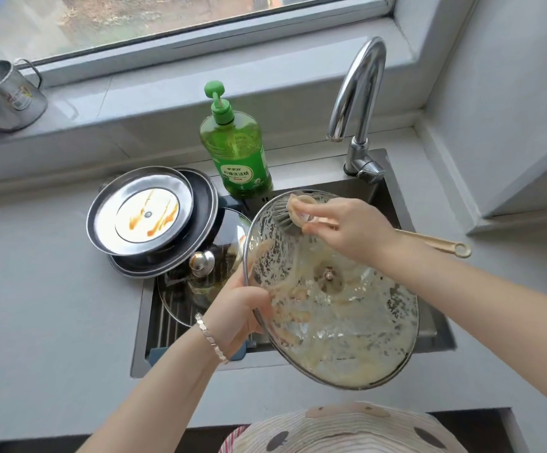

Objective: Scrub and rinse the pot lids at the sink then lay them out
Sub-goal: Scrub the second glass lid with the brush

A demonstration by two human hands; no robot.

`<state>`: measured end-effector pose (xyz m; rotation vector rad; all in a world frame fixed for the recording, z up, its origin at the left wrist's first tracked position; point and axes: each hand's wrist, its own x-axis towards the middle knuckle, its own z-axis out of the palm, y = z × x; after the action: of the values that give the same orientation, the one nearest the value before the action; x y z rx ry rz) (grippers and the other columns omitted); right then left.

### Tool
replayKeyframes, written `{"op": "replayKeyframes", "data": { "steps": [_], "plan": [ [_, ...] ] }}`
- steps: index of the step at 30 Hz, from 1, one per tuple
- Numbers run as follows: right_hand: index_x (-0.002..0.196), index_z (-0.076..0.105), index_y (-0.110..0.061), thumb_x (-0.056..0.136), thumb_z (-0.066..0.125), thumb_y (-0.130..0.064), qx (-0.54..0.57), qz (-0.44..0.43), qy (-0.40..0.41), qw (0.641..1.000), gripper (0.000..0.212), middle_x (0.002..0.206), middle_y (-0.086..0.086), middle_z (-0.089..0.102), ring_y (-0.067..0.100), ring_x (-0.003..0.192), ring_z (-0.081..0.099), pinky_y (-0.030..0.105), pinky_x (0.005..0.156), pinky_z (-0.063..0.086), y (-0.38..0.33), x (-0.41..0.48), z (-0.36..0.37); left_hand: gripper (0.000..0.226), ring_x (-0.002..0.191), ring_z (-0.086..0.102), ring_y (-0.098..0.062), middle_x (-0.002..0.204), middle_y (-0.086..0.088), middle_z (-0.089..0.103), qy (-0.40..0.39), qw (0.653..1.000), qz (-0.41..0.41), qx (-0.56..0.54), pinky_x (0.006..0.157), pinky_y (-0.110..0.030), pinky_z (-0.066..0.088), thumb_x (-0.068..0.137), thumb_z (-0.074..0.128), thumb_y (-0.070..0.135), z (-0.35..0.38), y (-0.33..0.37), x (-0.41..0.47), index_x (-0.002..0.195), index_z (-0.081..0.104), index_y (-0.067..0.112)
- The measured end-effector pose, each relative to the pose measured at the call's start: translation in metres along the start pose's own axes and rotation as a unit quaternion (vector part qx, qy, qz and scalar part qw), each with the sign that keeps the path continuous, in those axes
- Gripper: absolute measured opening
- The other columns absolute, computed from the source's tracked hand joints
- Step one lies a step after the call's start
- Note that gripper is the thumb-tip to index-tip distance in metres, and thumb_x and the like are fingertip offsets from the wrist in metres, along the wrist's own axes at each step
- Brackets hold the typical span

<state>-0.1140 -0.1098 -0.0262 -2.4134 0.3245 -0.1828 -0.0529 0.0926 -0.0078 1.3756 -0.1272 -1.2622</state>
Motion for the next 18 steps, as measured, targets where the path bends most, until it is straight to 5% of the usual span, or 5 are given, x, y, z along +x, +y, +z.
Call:
{"op": "replayKeyframes", "data": {
  "steps": [5,10,12,15,18],
  "plan": [
    [0.128,0.032,-0.043,0.089,0.059,-0.032,0.046,-0.1,-0.098,0.989,0.049,0.074,-0.007,0.052,0.009,0.059,0.043,0.018,0.053,0.037,-0.015,-0.046,0.021,0.078,0.099,0.063,-0.04,0.113,-0.019,0.064,-0.001,1.0,0.014,-0.001,0.077,-0.058,0.049,0.055,0.042,-0.011,-0.004,-0.004,0.001,0.129,0.049,0.013],
    [0.13,0.037,-0.056,0.089,0.054,-0.046,-0.059,0.099,-0.151,0.982,0.045,0.103,-0.013,0.064,0.009,0.092,0.059,0.03,0.077,0.048,0.04,-0.069,-0.004,0.078,0.103,0.063,-0.039,0.116,-0.012,0.065,0.063,0.997,-0.009,-0.042,0.055,-0.046,0.055,0.054,0.04,-0.011,-0.006,-0.001,0.005,0.12,0.051,0.03],
    [0.131,0.04,-0.05,0.079,0.063,-0.053,0.036,0.188,-0.097,0.977,0.057,0.089,-0.014,0.063,0.006,0.085,0.06,0.027,0.079,0.046,0.045,-0.083,-0.009,0.076,0.103,0.062,-0.041,0.12,-0.015,0.061,0.083,0.994,-0.031,-0.064,0.058,-0.049,0.056,0.066,0.036,-0.018,-0.001,0.005,0.011,0.128,0.045,0.025],
    [0.11,0.054,-0.041,0.048,0.071,-0.065,0.165,0.221,-0.067,0.959,0.068,0.089,-0.006,0.067,0.012,0.09,0.062,0.031,0.083,0.05,0.031,-0.095,-0.013,0.067,0.096,0.061,-0.048,0.125,-0.026,0.053,0.11,0.984,-0.101,-0.098,0.052,-0.046,0.057,0.077,0.028,-0.018,0.012,0.017,0.028,0.137,0.032,0.01],
    [0.094,0.066,-0.031,0.045,0.083,-0.055,0.172,0.191,-0.067,0.964,0.058,0.092,-0.013,0.068,0.006,0.088,0.062,0.026,0.078,0.05,0.018,-0.093,-0.01,0.06,0.102,0.055,-0.055,0.128,-0.04,0.044,0.133,0.972,-0.156,-0.112,0.061,-0.05,0.056,0.083,0.027,-0.012,0.028,0.03,0.043,0.142,0.019,0.0]
  ]
}}
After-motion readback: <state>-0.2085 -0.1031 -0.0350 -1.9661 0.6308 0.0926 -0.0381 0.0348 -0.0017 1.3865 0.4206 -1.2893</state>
